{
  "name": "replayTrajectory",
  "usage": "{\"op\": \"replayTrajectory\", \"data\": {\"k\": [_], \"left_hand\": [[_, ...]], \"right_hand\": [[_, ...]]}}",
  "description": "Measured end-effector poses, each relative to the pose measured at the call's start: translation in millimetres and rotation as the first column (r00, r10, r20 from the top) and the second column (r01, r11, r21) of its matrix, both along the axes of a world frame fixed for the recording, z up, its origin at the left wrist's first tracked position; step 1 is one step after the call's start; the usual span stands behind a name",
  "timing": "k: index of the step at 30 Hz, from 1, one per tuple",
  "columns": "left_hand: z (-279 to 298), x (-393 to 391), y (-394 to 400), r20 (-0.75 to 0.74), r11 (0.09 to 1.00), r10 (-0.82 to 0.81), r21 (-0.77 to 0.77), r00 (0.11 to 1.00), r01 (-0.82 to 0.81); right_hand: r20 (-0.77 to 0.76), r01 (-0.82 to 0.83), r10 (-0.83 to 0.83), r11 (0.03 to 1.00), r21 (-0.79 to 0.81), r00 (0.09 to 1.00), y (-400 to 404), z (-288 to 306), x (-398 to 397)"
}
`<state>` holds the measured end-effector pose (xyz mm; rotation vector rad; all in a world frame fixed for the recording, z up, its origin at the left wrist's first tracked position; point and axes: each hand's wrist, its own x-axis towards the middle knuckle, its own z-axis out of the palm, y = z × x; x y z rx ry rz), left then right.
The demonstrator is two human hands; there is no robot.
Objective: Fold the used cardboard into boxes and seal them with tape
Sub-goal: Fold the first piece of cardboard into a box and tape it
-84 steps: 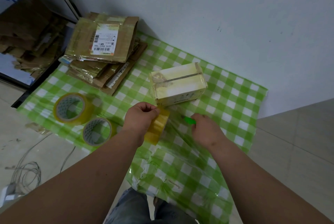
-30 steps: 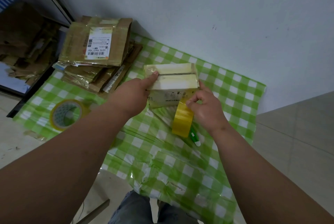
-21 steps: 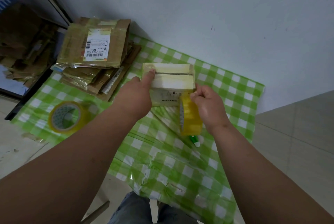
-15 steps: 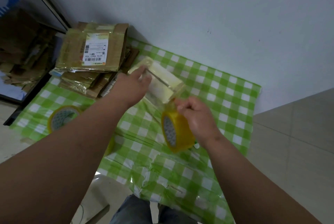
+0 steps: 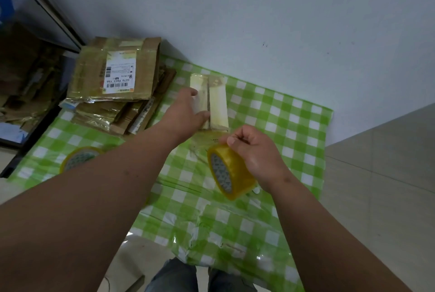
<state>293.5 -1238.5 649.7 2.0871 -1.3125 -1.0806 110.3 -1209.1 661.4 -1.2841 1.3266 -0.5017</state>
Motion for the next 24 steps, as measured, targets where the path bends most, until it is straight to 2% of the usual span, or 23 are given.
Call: {"op": "replayTrajectory", "data": {"k": [4,7,8,11,14,16,19,24], "left_hand": [[2,4,-2,0.03,0.994,-0.089,-0.054,0.996,0.091],[12,0,9,0.06,0.975,-0.063,-0.21,0.996,0.074],[18,-1,15,0.027,0.969,-0.051,-0.239,0.998,0.056],[34,-5,39,-0.186,0.988,-0.099,-0.135,0.978,0.074],[42,-8,57,-0.29,0.973,-0.218,0.006,0.932,0.23],[44,-11,62,-0.221,0.96,-0.273,0.007,0.936,0.281],[45,-13,62,-0.036,0.951,-0.309,0.019,0.95,0.31],[44,-21,68,0.182,0.936,-0.35,0.019,0.919,0.353]], "right_hand": [[0.022,-0.028,0.028,0.999,0.033,0.999,4,1,3],[0.035,-0.034,0.033,0.998,0.048,0.999,6,0,5],[0.031,-0.037,0.036,0.998,0.046,0.999,6,0,6],[-0.002,-0.055,0.055,0.998,0.018,0.998,5,3,7],[-0.06,-0.082,0.079,0.996,-0.045,0.995,6,8,6],[-0.072,-0.099,0.095,0.993,-0.06,0.993,8,10,6],[-0.055,-0.106,0.103,0.993,-0.05,0.993,12,11,7],[-0.088,-0.177,0.169,0.98,-0.096,0.982,19,13,10]]}}
